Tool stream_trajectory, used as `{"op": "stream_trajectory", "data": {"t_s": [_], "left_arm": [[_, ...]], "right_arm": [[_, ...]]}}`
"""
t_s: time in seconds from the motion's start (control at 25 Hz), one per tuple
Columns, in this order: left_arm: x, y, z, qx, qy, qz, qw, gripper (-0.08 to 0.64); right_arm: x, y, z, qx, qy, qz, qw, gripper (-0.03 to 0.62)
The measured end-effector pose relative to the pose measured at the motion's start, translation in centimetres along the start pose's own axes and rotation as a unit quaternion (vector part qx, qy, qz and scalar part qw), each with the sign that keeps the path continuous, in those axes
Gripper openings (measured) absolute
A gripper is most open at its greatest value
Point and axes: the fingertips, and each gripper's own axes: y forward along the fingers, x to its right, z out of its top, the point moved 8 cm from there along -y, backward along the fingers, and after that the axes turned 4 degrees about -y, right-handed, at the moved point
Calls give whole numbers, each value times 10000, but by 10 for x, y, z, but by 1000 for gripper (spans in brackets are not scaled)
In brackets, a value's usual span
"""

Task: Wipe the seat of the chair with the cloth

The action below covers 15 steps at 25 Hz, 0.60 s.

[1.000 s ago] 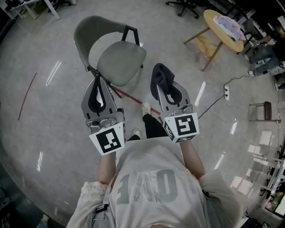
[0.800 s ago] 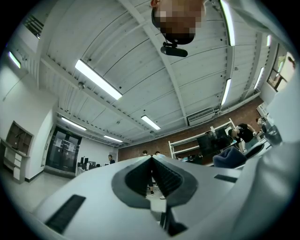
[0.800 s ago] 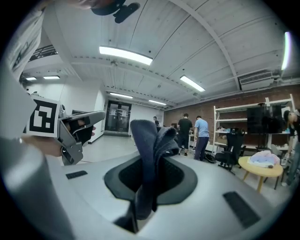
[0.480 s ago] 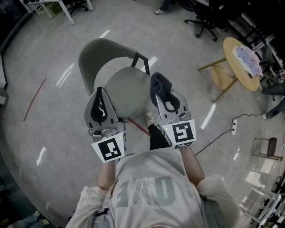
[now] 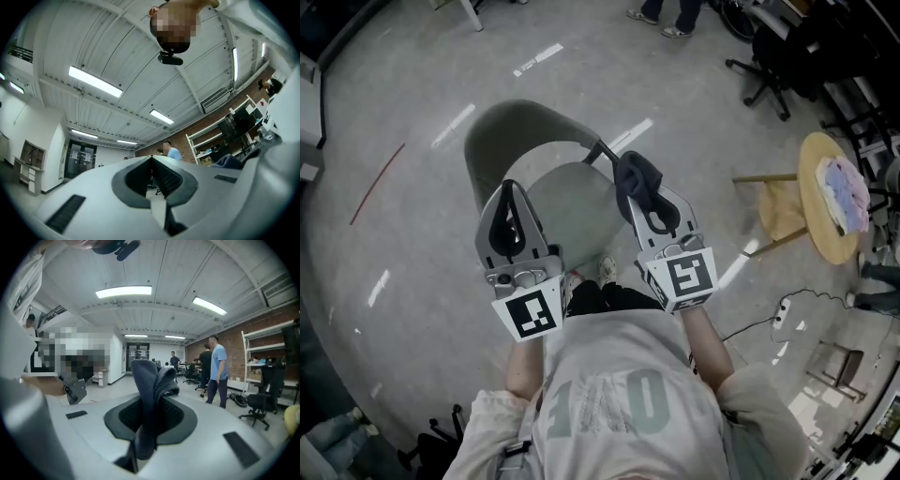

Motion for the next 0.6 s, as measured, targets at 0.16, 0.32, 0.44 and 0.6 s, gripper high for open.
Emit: {"op": "stream_trajectory", "data": {"t_s": [0.16, 0.32, 0.44, 0.6], "left_arm": [[-8, 17, -11, -110, 41, 159, 9998, 15], [-22, 20, -16, -146, 178, 310, 9993, 15], [-34, 23, -17, -36, 182, 422, 9989, 15], [-48, 19, -28, -257, 232, 723, 9968, 15]], "right_arm": [[5, 27, 4, -49, -144, 134, 9998, 58], [1, 43, 9, -3, -157, 254, 9996, 58], [-1, 58, 12, 6, -170, 383, 9991, 58], [-10, 78, 10, -52, -209, 689, 9974, 58]]}}
